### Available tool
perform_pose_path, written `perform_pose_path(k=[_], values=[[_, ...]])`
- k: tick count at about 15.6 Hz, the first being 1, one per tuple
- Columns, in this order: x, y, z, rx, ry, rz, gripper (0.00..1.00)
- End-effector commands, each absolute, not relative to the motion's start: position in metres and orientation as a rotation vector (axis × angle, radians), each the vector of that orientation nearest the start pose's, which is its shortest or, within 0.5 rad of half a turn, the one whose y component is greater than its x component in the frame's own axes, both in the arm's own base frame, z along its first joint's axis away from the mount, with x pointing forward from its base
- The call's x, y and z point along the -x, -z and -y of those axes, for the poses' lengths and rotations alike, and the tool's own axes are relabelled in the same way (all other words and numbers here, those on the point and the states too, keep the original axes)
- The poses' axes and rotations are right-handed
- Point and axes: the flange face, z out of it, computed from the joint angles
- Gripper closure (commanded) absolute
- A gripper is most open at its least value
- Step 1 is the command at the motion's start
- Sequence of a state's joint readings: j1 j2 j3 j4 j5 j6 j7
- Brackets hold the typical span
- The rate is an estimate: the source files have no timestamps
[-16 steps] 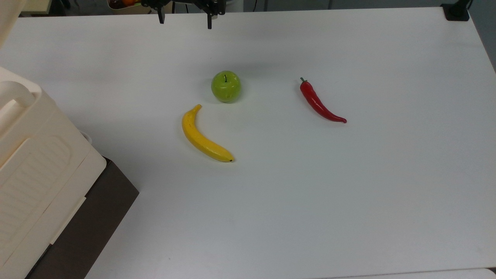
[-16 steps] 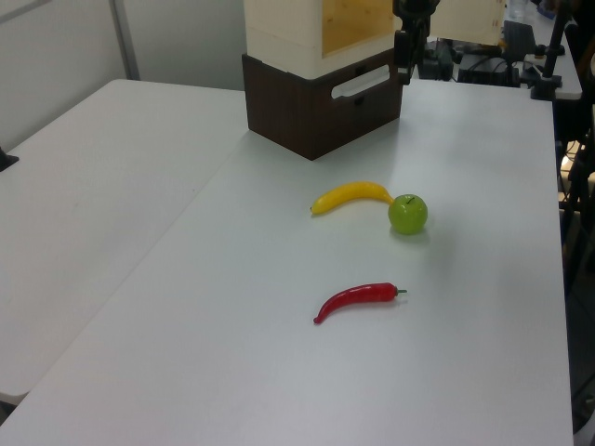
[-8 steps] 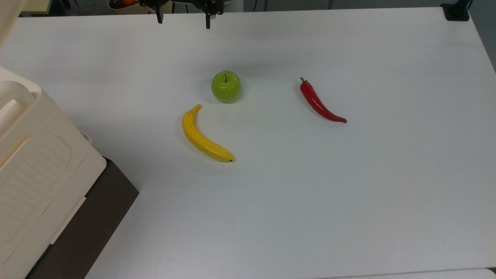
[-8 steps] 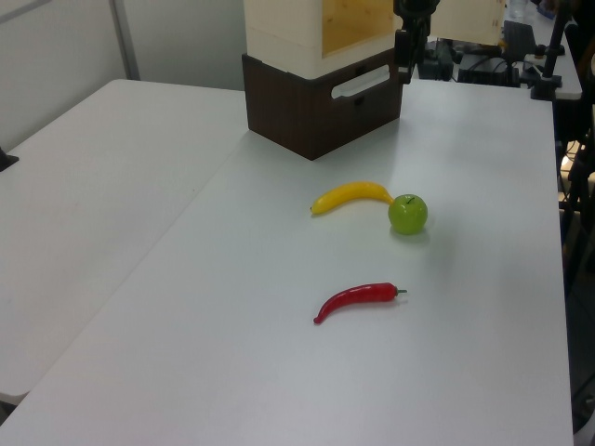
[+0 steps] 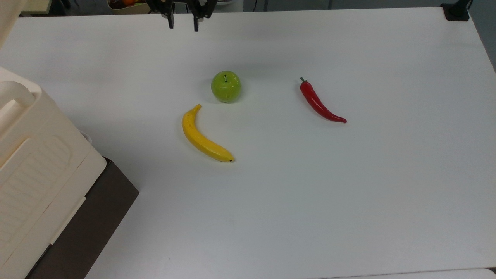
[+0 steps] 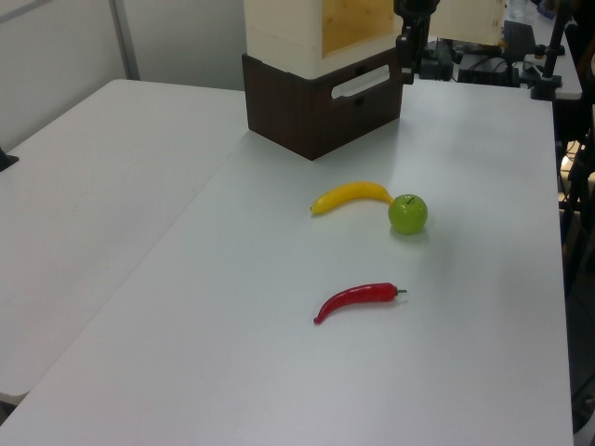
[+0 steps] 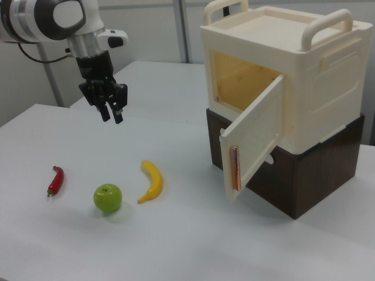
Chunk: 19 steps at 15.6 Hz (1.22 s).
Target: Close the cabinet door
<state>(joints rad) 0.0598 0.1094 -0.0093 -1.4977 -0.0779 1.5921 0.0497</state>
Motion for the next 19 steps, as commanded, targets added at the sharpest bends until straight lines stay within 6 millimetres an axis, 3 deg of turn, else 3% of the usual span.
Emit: perform_pose_path(k=[1,5,8,12,16,19], values=[[-0.581,-0.603,-0.018,3.217,-0.025,0.027,1.0],[-0.581,-0.606,-0.007,3.217,-0.019,-0.005,1.0],[-0.578,-0.622,0.019,3.216,0.03,-0.078,1.0],[-0.576,-0.659,0.079,3.209,0.162,-0.252,1.0],[-0.56,-0.692,0.149,3.203,0.271,-0.45,1.0],[-0.55,-0.715,0.198,3.185,0.448,-0.591,0.99]])
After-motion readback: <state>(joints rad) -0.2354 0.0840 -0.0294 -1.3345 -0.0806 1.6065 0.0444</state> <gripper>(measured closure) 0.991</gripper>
